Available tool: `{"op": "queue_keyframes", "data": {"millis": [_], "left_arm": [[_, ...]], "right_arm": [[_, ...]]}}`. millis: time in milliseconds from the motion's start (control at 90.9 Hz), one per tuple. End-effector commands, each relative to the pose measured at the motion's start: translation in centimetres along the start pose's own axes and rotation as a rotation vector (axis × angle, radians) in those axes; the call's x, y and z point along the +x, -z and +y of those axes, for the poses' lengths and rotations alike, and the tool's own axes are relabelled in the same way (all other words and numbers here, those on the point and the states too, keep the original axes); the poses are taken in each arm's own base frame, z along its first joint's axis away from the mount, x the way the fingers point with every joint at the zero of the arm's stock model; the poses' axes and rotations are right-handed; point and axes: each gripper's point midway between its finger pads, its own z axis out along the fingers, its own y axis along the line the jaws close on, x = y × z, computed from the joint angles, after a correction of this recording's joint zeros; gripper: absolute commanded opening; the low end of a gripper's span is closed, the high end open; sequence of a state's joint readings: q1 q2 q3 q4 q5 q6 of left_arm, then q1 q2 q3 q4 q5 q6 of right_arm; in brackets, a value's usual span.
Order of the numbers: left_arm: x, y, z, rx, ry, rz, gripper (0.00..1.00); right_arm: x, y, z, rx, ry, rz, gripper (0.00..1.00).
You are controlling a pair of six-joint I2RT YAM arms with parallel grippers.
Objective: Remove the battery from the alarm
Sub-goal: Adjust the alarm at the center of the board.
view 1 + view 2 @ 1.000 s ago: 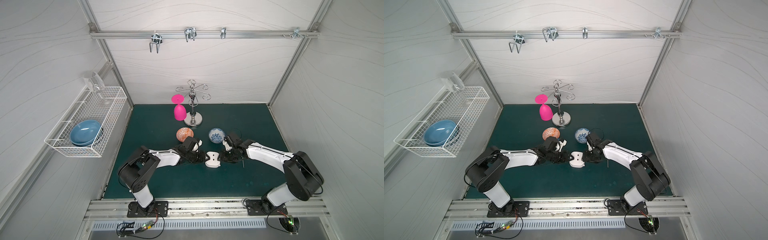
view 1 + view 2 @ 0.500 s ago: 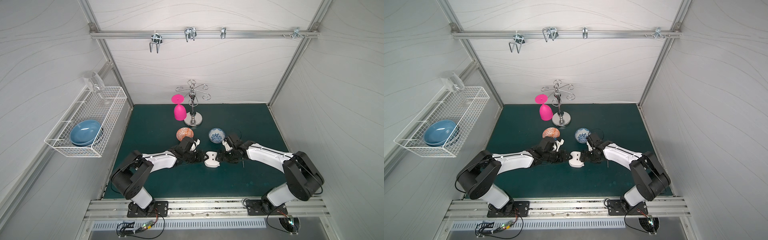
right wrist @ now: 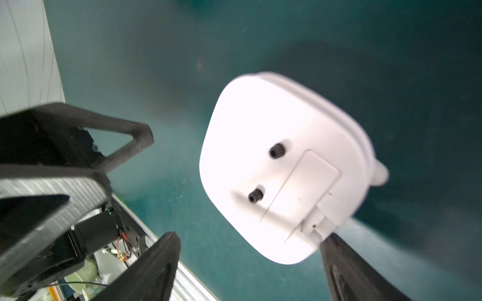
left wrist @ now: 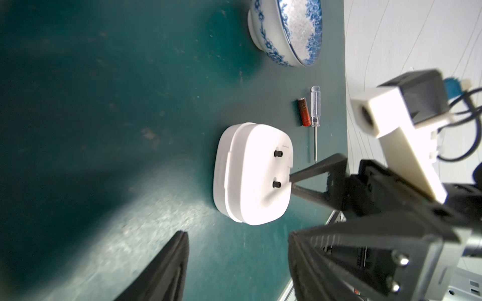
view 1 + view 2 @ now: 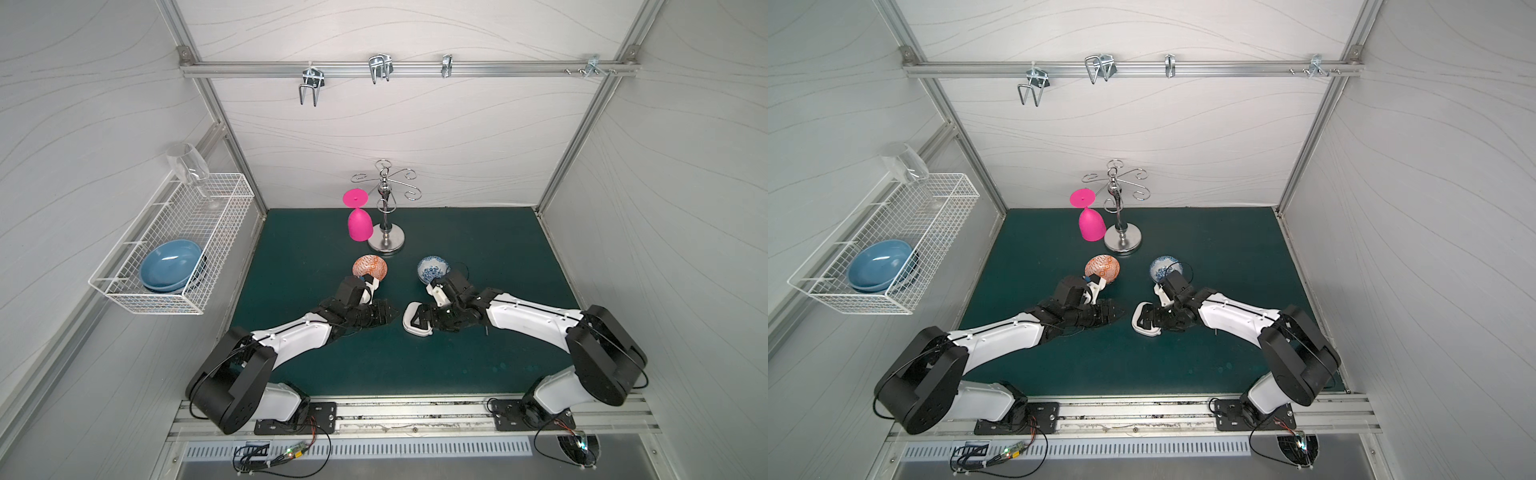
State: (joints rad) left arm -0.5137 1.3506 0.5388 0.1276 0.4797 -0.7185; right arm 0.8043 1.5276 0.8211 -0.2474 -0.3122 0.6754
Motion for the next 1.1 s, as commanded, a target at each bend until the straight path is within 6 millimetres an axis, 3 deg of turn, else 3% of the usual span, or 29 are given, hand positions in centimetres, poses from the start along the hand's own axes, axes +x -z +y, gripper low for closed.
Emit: {"op": "queue_keyframes", "data": {"millis": [0, 88, 154, 264, 352, 429, 528, 649, 836, 1090], "left_arm": [[-0.6, 0.9, 0.2, -0.003, 0.011, -0.038, 0.65], [-0.6, 1.3, 0.5, -0.011, 0.016, -0.047, 0.66], [-0.5, 1.6, 0.7, -0.012, 0.021, -0.053, 0.66], [-0.5, 1.9, 1.0, -0.01, 0.034, -0.062, 0.68], [-0.5, 2.0, 1.1, -0.011, 0.038, -0.064, 0.69], [-0.6, 2.0, 1.2, -0.012, 0.04, -0.066, 0.69], [-0.6, 1.9, 1.1, -0.01, 0.038, -0.064, 0.7], [-0.6, 1.9, 1.2, -0.012, 0.038, -0.062, 0.71], [-0.3, 1.9, 1.3, -0.015, 0.039, -0.056, 0.73], [-0.1, 1.7, 1.2, 0.003, 0.037, -0.046, 0.92]], "right_arm": [[-0.1, -1.1, 3.2, -0.064, 0.045, 0.006, 0.88], [0.1, -1.5, 4.1, -0.037, 0.114, 0.002, 0.89], [0.0, -0.9, 3.6, 0.031, 0.168, -0.011, 0.9], [-0.6, 1.7, 1.3, 0.246, 0.314, -0.055, 0.99], [-0.9, 3.7, -0.6, 0.397, 0.441, -0.053, 0.99], [-1.0, 4.2, -1.7, 0.479, 0.515, -0.024, 0.99], [-1.2, 3.8, -2.2, 0.526, 0.578, 0.027, 0.99], [-1.3, 2.4, -1.0, 0.517, 0.668, 0.055, 0.99], [-1.2, 0.2, -0.6, 0.461, 0.661, 0.087, 0.99], [-2.5, -1.5, -0.9, 0.422, 0.616, 0.09, 0.99]]}}
